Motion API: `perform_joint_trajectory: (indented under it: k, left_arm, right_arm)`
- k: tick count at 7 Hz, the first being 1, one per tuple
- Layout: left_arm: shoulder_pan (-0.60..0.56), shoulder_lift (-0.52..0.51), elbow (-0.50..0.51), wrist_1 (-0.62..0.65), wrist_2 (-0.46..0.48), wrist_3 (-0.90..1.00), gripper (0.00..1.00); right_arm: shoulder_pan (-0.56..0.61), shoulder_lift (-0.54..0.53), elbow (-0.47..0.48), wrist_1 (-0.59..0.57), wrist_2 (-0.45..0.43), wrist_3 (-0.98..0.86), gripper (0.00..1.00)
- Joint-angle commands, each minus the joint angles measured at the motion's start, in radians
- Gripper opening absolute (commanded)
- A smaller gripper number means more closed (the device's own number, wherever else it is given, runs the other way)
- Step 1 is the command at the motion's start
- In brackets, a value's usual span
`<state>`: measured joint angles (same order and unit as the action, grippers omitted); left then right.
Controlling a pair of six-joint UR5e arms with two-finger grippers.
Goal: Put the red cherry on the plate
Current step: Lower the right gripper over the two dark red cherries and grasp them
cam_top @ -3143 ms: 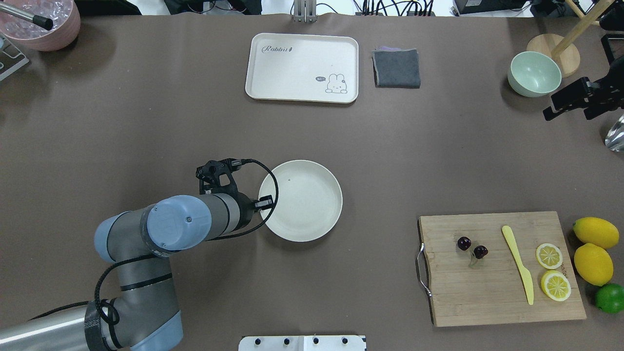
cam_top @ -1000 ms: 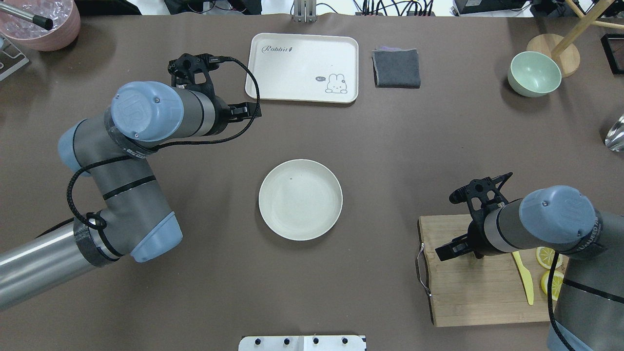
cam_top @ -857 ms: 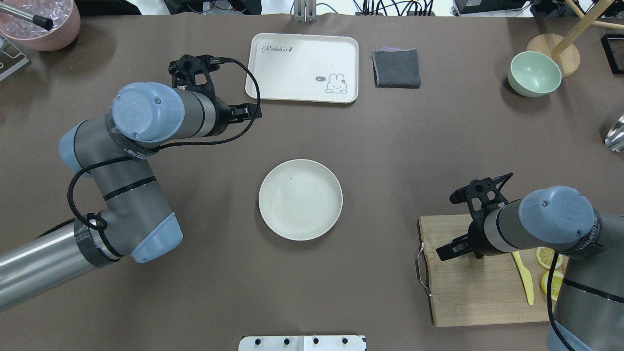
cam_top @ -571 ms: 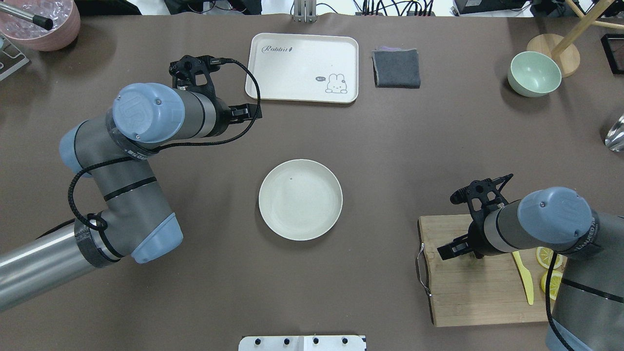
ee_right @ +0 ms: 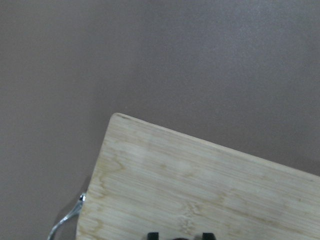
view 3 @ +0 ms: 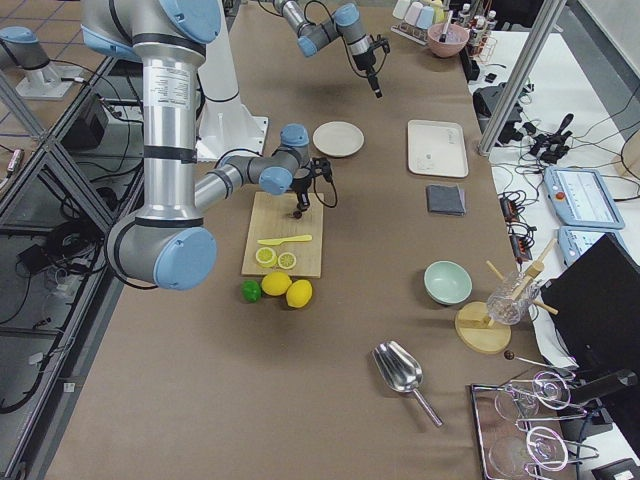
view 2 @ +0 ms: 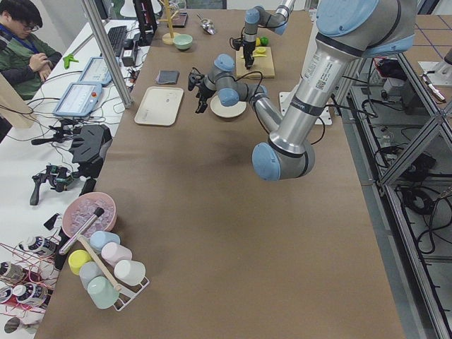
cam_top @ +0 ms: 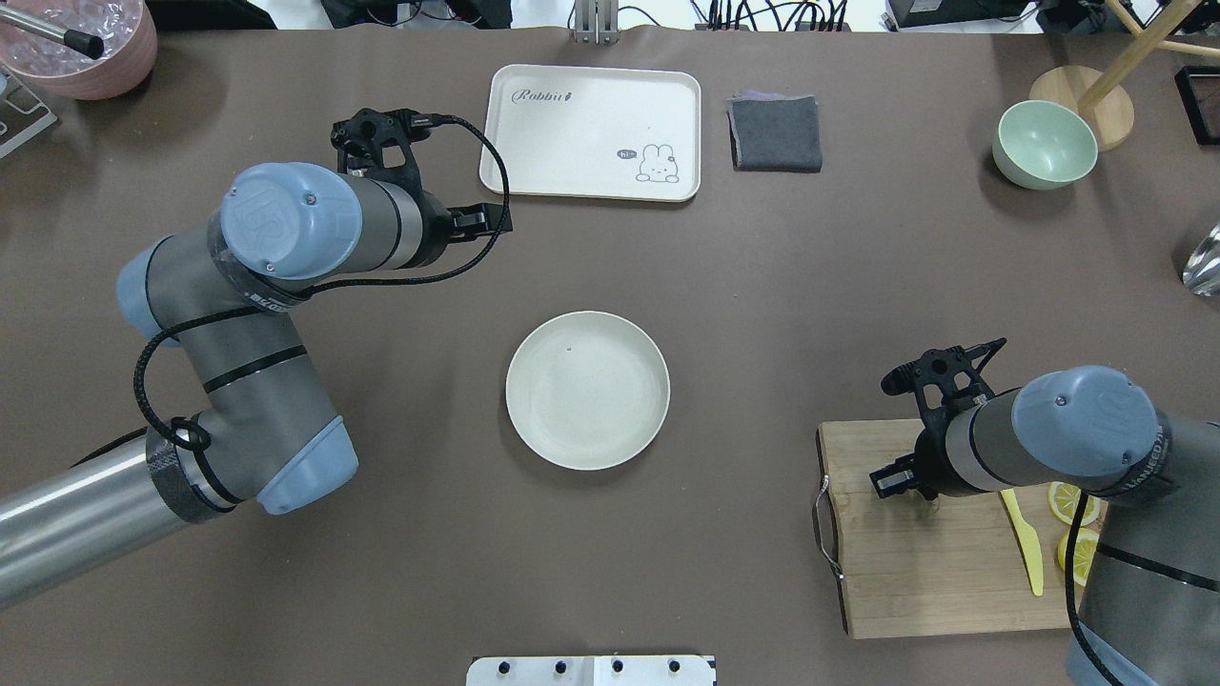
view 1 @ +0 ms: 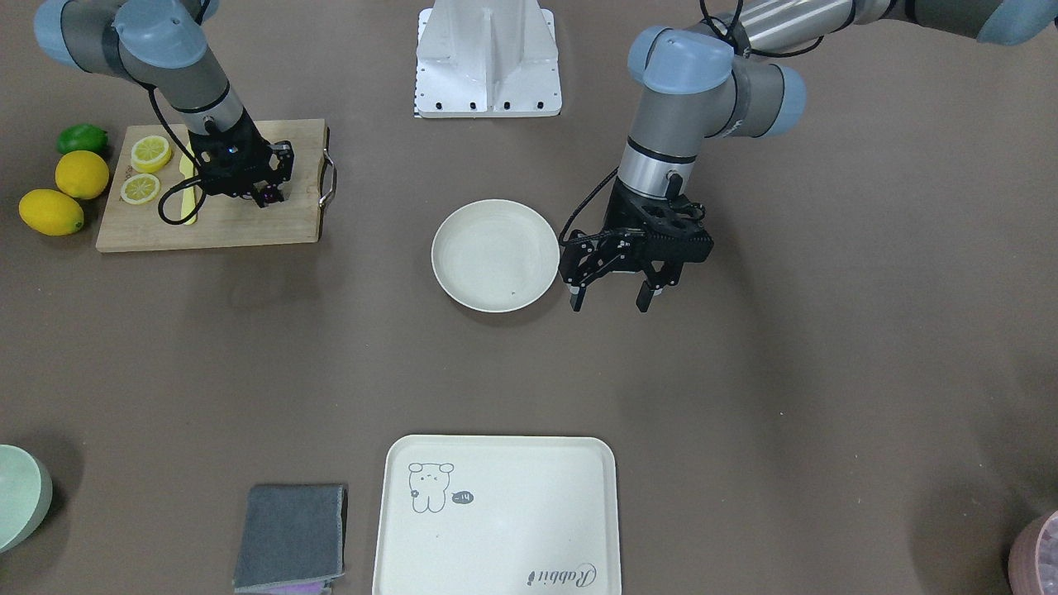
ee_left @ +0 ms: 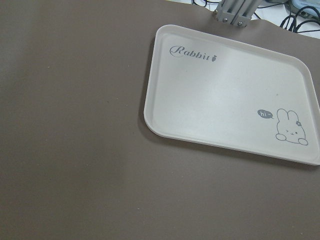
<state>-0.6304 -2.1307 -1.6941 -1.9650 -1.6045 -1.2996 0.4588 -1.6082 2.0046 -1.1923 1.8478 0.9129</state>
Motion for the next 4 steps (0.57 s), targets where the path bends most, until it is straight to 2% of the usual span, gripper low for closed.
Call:
perform_joint_trajectory:
  k: [1, 2, 3, 4]
  left_arm:
    - [0.000, 0.000, 0.001, 0.000, 0.000, -0.001, 0.98]
    - [0.000, 0.000, 0.002, 0.000, 0.000, 0.000, 0.98]
    - [-0.006, 0.000, 0.007, 0.000, 0.000, 0.002, 0.98]
    - [-0.012, 0.002, 0.011, -0.006, 0.000, 0.002, 0.98]
  right_arm:
    - [0.023, 0.013, 0.016, 0.000, -0.004, 0.000, 0.00]
    - [0.068, 0.033, 0.040, -0.007, 0.029, -0.002, 0.00]
    - [0.113, 0.100, 0.034, -0.035, 0.097, 0.000, 0.00]
    - [0.139, 0.204, 0.036, -0.137, 0.108, 0.000, 0.00]
